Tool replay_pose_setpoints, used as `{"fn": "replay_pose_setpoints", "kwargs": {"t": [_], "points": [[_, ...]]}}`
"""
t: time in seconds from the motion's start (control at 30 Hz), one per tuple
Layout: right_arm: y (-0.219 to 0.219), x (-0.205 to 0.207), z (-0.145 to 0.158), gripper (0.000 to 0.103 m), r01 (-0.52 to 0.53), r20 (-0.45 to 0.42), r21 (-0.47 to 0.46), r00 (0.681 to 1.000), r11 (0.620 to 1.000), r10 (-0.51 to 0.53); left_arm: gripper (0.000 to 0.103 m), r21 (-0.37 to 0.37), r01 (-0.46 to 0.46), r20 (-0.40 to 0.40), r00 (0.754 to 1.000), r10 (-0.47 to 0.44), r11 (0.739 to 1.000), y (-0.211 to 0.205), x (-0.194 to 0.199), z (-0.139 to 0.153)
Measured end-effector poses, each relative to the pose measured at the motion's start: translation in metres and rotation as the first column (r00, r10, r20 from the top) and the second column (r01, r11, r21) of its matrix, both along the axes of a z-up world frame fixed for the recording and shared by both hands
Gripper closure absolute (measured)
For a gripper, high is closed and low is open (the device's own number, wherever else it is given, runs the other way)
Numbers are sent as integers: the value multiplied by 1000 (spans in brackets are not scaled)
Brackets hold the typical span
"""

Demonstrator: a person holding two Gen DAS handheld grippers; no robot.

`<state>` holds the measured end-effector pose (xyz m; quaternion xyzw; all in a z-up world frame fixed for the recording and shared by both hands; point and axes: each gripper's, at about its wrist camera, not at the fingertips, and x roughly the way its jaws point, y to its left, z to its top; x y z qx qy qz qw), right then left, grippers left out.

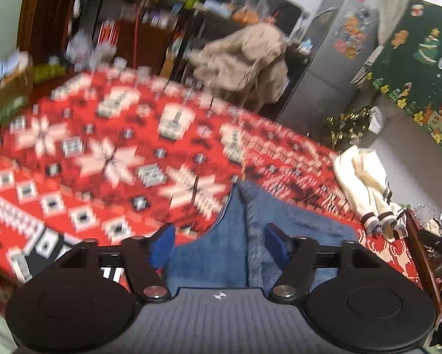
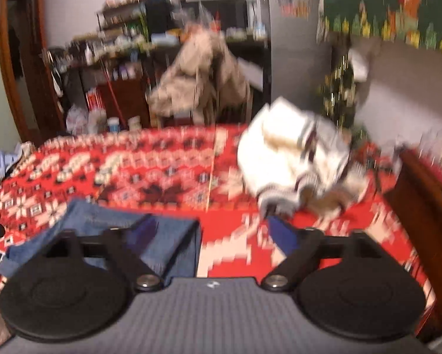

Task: Fold clothes

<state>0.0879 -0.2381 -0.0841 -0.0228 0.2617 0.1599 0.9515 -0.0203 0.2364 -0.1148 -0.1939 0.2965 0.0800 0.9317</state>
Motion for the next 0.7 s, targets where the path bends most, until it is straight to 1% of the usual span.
{"fn": "replay_pose_setpoints", "kwargs": {"t": [0.03, 0.07, 0.1, 0.13, 0.17, 0.23, 0.33, 0.43, 0.47, 0.53, 0.6, 0.63, 0.67, 0.7], "points": [[0, -3, 6, 1, -4, 36, -9, 999, 1000, 4, 20, 33, -10, 20, 1000, 10, 999, -5, -1, 7], [1, -7, 13, 1, -7, 67, -20, 998, 1000, 8, 12, 83, -25, 33, 999, 22, 996, -9, -1, 14], [1, -9, 18, 1, -7, 86, -28, 996, 1000, 10, 10, 135, -40, 46, 998, 34, 990, -14, -1, 20], [1, -11, 23, 1, -8, 104, -37, 995, 999, 12, 9, 195, -53, 59, 997, 43, 979, -21, -1, 25], [1, -12, 26, 1, -5, 115, -37, 993, 999, 10, 5, 254, -54, 71, 997, 37, 966, -27, 0, 29], [0, -13, 31, 1, 0, 128, -37, 992, 999, 5, 4, 342, -30, 84, 996, 1, 939, -38, 1, 31], [2, -12, 33, 1, 8, 129, -46, 992, 999, -2, 4, 419, 7, 83, 995, -46, 908, -52, 4, 29], [6, -7, 31, 1, 14, 139, -66, 990, 998, -5, 4, 416, -3, 53, 998, -21, 909, -52, 14, 24], [7, -5, 30, 1, 17, 143, -72, 990, 997, -6, 6, 415, -7, 42, 999, -12, 910, -52, 18, 22], [9, 3, 25, 1, 10, 84, -74, 996, 997, -3, 12, 370, 20, -25, 1000, -11, 929, -48, 28, 20], [12, 10, 20, 1, 2, 21, -74, 1000, 997, -1, 30, 311, 65, -104, 994, -35, 948, -43, 38, 18], [13, 14, 17, 1, -2, -11, -74, 1000, 997, 1, 33, 285, 84, -127, 991, -50, 955, -42, 40, 17], [14, 18, 14, 1, -6, -42, -73, 999, 997, 2, 33, 270, 89, -137, 989, -53, 959, -42, 41, 15], [15, 21, 11, 1, -9, -74, -73, 997, 997, 4, 33, 271, 92, -150, 987, -52, 958, -41, 43, 14]]}}
